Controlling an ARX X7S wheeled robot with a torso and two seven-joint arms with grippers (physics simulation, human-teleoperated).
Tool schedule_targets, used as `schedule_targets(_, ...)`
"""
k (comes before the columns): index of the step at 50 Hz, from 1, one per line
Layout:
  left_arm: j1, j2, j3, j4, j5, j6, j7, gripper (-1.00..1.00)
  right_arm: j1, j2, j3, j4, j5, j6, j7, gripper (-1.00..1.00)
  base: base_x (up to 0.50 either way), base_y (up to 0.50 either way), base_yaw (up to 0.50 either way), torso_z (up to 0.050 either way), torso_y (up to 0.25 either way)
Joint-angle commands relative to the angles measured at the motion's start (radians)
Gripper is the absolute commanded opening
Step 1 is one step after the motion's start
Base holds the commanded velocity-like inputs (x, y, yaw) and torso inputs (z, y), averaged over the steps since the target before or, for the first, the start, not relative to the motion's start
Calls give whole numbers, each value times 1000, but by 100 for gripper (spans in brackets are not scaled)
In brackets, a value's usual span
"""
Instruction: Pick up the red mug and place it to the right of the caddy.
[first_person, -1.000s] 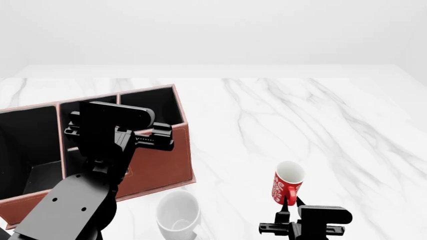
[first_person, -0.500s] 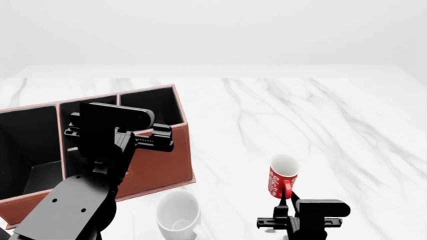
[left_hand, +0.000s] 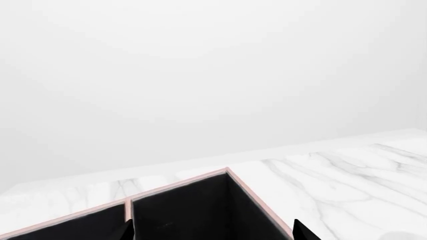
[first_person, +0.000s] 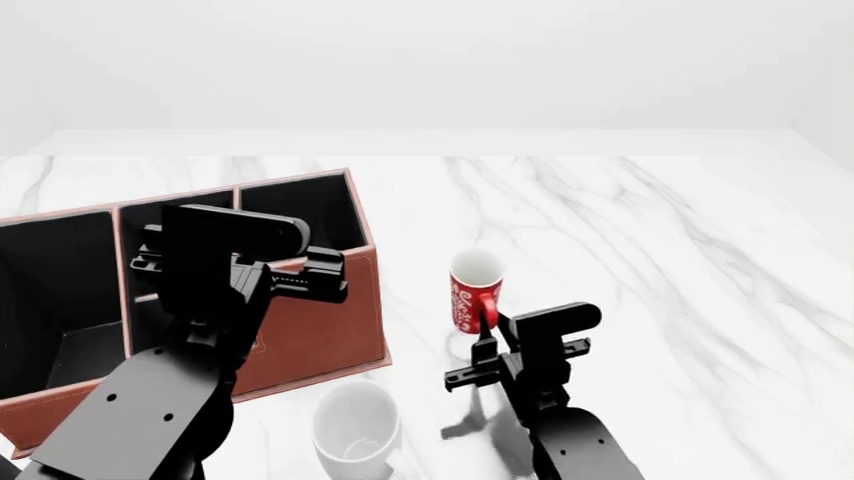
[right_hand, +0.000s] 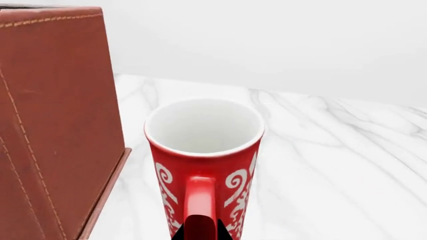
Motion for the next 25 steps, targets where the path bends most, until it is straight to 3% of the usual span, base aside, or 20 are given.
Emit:
schedule_targets(1,-3,-2,2,-7,-5,2,-3,100,224,-110,-53,403,-31,-151,-62,-100,0,0,0,0,0)
schedule_targets(3,-2,-2,2,-7,-6,3,-3,100,265,-124,-97,500,10,-198,-60,-100,0,0,0,0,0)
schedule_targets(7,-1,-4,0,-5,-8,2,-5,100,346,-126,-388,667,276,-308,-16,-100,0,0,0,0,0)
schedule_targets(15,5,-5,0,-13,-10,13,-5,100,402,-126,-836,754,710,-421,25,-100,0,0,0,0,1)
schedule_targets(25,11,-12,-5,-5,-16,9,-10,100,422,-126,-1087,772,951,-483,56,-100,0,0,0,0,1)
